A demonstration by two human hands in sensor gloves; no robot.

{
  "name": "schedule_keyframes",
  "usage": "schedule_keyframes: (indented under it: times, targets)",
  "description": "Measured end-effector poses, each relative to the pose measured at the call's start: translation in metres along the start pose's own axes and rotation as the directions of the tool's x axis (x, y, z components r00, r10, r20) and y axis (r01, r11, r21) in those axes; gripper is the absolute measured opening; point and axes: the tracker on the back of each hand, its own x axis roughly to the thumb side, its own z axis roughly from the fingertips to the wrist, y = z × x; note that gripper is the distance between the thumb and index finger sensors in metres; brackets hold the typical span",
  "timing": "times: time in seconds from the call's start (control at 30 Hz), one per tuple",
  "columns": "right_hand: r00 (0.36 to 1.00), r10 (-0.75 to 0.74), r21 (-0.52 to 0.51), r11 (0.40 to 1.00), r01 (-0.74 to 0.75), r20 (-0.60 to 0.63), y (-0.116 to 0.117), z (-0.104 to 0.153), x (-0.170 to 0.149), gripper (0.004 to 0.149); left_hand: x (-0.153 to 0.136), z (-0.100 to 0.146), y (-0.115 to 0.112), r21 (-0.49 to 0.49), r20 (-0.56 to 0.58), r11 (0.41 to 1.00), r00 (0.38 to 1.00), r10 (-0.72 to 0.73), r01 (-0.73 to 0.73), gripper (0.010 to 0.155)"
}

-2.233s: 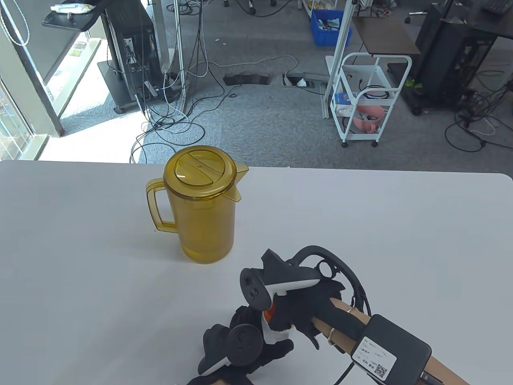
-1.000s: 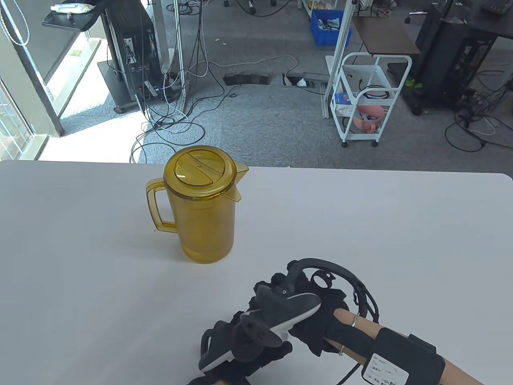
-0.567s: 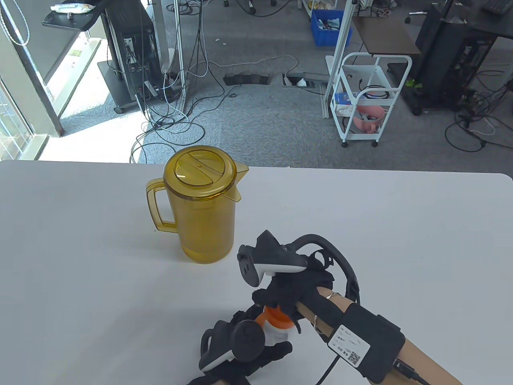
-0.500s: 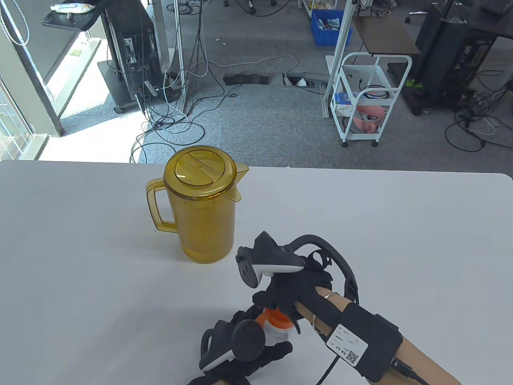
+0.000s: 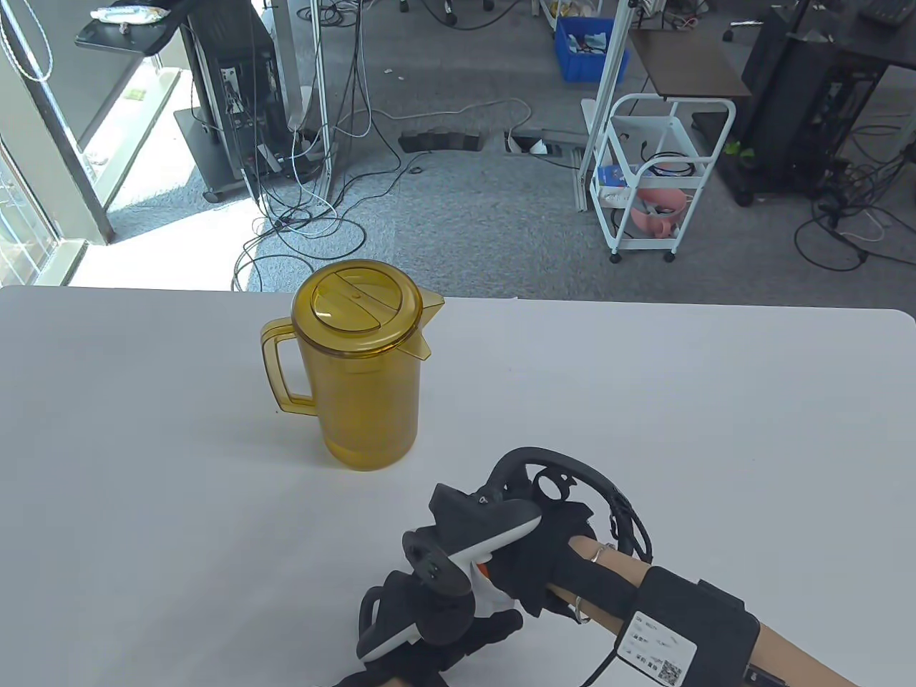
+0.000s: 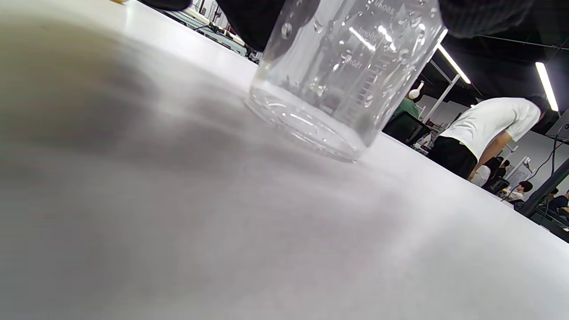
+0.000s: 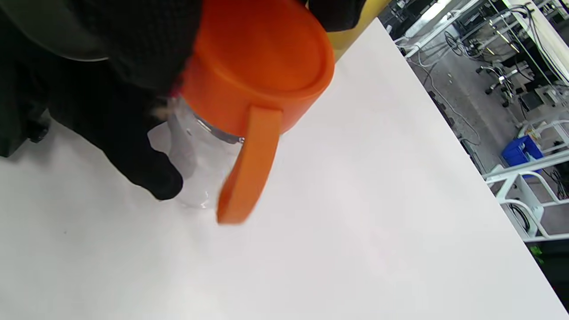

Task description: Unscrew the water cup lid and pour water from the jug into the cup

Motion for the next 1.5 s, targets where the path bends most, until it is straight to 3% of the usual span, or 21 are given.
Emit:
schedule_keyframes:
  times: [0.1, 0.17, 0.3, 0.6, 0.8, 0.97, 1.17, 1.3, 1.37, 1.4, 1.43, 1.47, 1.5]
  targets:
    - [0.979, -0.180, -0.065, 0.983, 0.175, -0.091, -0.006, 0.001, -0.021, 0.092, 0.000, 0.000, 0.000, 0.000, 0.000, 1.000, 1.000, 0.000, 0.000, 0.111]
    - [0.930, -0.308, -0.059, 0.951, 0.302, -0.200, -0.004, -0.002, -0.034, 0.094, 0.000, 0.000, 0.000, 0.000, 0.000, 1.000, 1.000, 0.000, 0.000, 0.111]
    - [0.916, -0.248, 0.002, 0.965, 0.262, -0.317, 0.005, -0.014, -0.045, 0.092, 0.000, 0.000, 0.000, -0.001, -0.002, 1.000, 1.000, 0.000, 0.000, 0.111]
    - [0.914, -0.344, 0.049, 0.931, 0.362, -0.217, 0.008, -0.021, -0.040, 0.087, 0.000, 0.000, 0.000, -0.007, -0.003, 1.000, 1.000, 0.000, 0.000, 0.111]
    - [0.972, -0.222, 0.055, 0.973, 0.226, -0.078, 0.003, -0.012, -0.021, 0.085, 0.000, -0.001, 0.000, -0.011, -0.003, 1.000, 1.000, 0.000, 0.000, 0.111]
    - [1.000, -0.026, -0.017, 1.000, 0.026, -0.007, 0.005, -0.005, -0.006, 0.087, 0.000, -0.001, -0.001, -0.013, -0.004, 1.000, 1.000, -0.001, 0.001, 0.111]
    - [0.981, -0.196, -0.147, 0.970, 0.193, -0.004, 0.011, 0.015, -0.031, 0.086, 0.000, -0.002, -0.001, -0.016, -0.007, 1.000, 1.000, -0.001, 0.001, 0.110]
    - [0.916, -0.398, -0.372, 0.845, 0.384, 0.042, 0.033, 0.035, -0.064, 0.086, 0.000, -0.002, -0.001, -0.017, -0.007, 1.000, 1.000, -0.002, 0.002, 0.110]
    - [0.860, -0.506, -0.531, 0.711, 0.461, 0.068, 0.059, 0.040, -0.082, 0.086, 0.000, -0.002, -0.001, -0.017, -0.008, 1.000, 1.000, -0.002, 0.002, 0.111]
    - [0.808, -0.579, -0.613, 0.602, 0.513, 0.108, 0.079, 0.039, -0.090, 0.086, 0.000, -0.002, -0.001, -0.017, -0.008, 1.000, 1.000, -0.002, 0.002, 0.110]
    - [0.775, -0.620, -0.645, 0.544, 0.536, 0.122, 0.090, 0.038, -0.094, 0.086, 0.000, -0.002, -0.001, -0.017, -0.008, 1.000, 1.000, -0.002, 0.002, 0.111]
    - [0.698, -0.698, -0.721, 0.401, 0.566, 0.160, 0.118, 0.035, -0.101, 0.086, -0.001, -0.002, -0.001, -0.017, -0.008, 1.000, 1.000, -0.003, 0.002, 0.111]
    - [0.652, -0.732, -0.757, 0.308, 0.576, 0.198, 0.134, 0.031, -0.105, 0.086, -0.001, -0.002, -0.001, -0.017, -0.008, 1.000, 1.000, -0.003, 0.003, 0.111]
